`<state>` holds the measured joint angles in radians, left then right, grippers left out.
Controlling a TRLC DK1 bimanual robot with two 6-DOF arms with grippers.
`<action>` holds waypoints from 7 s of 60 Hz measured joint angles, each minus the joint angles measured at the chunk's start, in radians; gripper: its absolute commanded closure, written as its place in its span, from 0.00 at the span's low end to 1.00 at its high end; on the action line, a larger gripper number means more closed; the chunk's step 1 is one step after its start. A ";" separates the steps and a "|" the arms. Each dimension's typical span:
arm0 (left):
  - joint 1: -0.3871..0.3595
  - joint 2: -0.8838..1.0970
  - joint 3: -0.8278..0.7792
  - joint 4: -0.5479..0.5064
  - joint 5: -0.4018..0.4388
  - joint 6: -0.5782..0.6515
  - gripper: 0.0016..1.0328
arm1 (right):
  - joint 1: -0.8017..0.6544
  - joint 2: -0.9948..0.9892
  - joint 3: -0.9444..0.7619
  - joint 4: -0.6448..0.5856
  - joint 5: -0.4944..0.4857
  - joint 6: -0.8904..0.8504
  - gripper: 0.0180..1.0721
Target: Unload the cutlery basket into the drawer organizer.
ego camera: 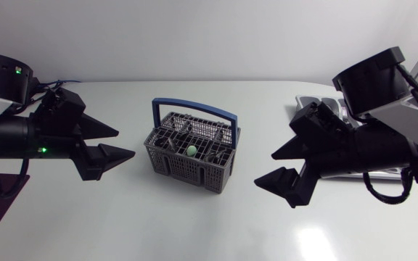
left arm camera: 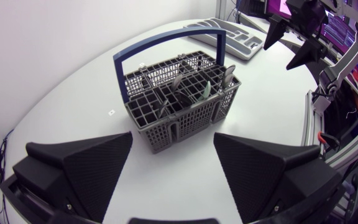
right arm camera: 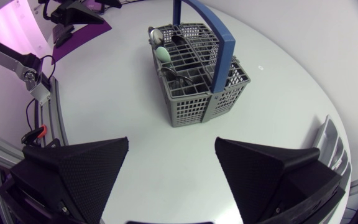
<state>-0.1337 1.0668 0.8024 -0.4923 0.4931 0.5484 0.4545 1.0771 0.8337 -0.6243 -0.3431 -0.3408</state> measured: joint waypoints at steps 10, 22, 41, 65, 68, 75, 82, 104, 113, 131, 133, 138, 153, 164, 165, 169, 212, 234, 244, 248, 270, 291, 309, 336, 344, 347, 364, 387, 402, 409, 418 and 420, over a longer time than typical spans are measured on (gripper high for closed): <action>0.002 0.004 -0.011 0.066 0.000 0.019 0.12 | 0.024 0.000 0.000 0.001 0.010 0.004 0.05; 0.002 0.037 -0.011 0.147 -0.027 0.059 0.12 | 0.057 0.018 0.000 0.023 0.034 0.021 0.05; 0.002 0.140 0.005 0.129 -0.049 0.112 0.15 | 0.090 0.069 0.000 0.053 0.057 0.027 0.05; -0.093 0.238 0.124 0.052 -0.163 0.163 0.16 | 0.151 0.129 0.000 0.083 0.110 0.045 0.05; -0.104 0.246 0.132 0.051 -0.177 0.166 0.16 | 0.154 0.135 0.000 0.083 0.112 0.046 0.05; -0.129 0.266 0.154 0.048 -0.220 0.172 0.16 | 0.165 0.146 0.000 0.084 0.116 0.050 0.05; -0.159 0.291 0.183 0.043 -0.268 0.184 0.16 | 0.175 0.152 0.000 0.093 0.128 0.053 0.05; -0.241 0.397 0.294 -0.034 -0.403 0.185 0.20 | 0.187 0.180 0.002 0.102 0.136 0.053 0.05; -0.288 0.416 0.325 -0.064 -0.462 0.166 0.21 | 0.193 0.188 0.002 0.106 0.139 0.053 0.05; -0.365 0.476 0.377 -0.118 -0.607 0.124 0.30 | 0.193 0.201 0.003 0.106 0.139 0.053 0.05; -0.369 0.481 0.379 -0.122 -0.623 0.120 0.30 | 0.193 0.201 0.002 0.106 0.139 0.053 0.05; -0.380 0.490 0.384 -0.130 -0.662 0.108 0.30 | 0.193 0.201 0.002 0.106 0.140 0.053 0.05; -0.385 0.518 0.423 -0.132 -0.689 0.098 0.37 | 0.193 0.201 0.002 0.109 0.139 0.053 0.05; -0.386 0.538 0.439 -0.133 -0.712 0.082 0.42 | 0.193 0.201 0.002 0.109 0.139 0.053 0.05; -0.386 0.539 0.440 -0.134 -0.713 0.079 0.43 | 0.193 0.201 0.002 0.109 0.140 0.053 0.05; -0.389 0.544 0.443 -0.139 -0.715 0.076 0.43 | 0.193 0.201 0.002 0.109 0.139 0.053 0.05; -0.413 0.558 0.443 -0.146 -0.757 0.046 0.59 | 0.193 0.201 0.000 0.132 0.139 0.053 0.05; -0.419 0.557 0.443 -0.146 -0.757 0.027 0.71 | 0.193 0.201 -0.005 0.134 0.139 0.053 0.05; -0.422 0.558 0.443 -0.146 -0.757 0.027 0.75 | 0.193 0.201 -0.015 0.135 0.139 0.053 0.05; -0.424 0.558 0.442 -0.146 -0.757 0.027 0.77 | 0.193 0.201 -0.018 0.135 0.139 0.053 0.05; -0.425 0.561 0.438 -0.146 -0.757 0.023 0.96 | 0.193 0.201 -0.019 0.135 0.139 0.053 0.05; -0.426 0.561 0.436 -0.146 -0.757 0.023 0.96 | 0.205 0.201 -0.019 0.135 0.141 0.053 0.05; -0.433 0.530 0.434 -0.145 -0.787 0.019 0.96 | 0.223 0.201 -0.019 0.136 0.143 0.057 0.05; -0.433 0.424 0.430 -0.145 -0.800 0.019 0.96 | 0.253 0.201 -0.019 0.157 0.142 0.064 0.05; -0.436 0.381 0.425 -0.146 -0.817 0.019 0.96 | 0.256 0.200 -0.019 0.158 0.142 0.068 0.05; -0.441 0.363 0.423 -0.147 -0.822 0.019 0.96 | 0.257 0.200 -0.019 0.158 0.142 0.068 0.05; -0.497 0.256 0.423 -0.168 -0.874 0.019 0.96 | 0.258 0.199 -0.019 0.158 0.142 0.071 0.05; -0.593 0.162 0.441 -0.245 -0.920 -0.053 0.96 | 0.257 0.143 -0.044 0.159 0.143 0.072 0.05; -0.596 0.157 0.459 -0.267 -0.812 -0.145 0.96 | 0.254 0.034 -0.053 0.161 0.165 0.072 0.05; -0.596 0.163 0.470 -0.282 -0.753 -0.200 0.96 | 0.249 -0.010 -0.063 0.161 0.166 0.072 0.05; -0.605 0.199 0.483 -0.285 -0.687 -0.262 0.96 | 0.244 -0.039 -0.069 0.161 0.166 0.072 0.05; -0.610 0.212 0.484 -0.286 -0.671 -0.274 0.96 | 0.243 -0.045 -0.071 0.161 0.167 0.072 0.05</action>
<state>-0.7433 1.2789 1.2865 -0.7780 -0.1776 0.2745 0.6971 1.0325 0.7624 -0.4633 -0.1764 -0.2687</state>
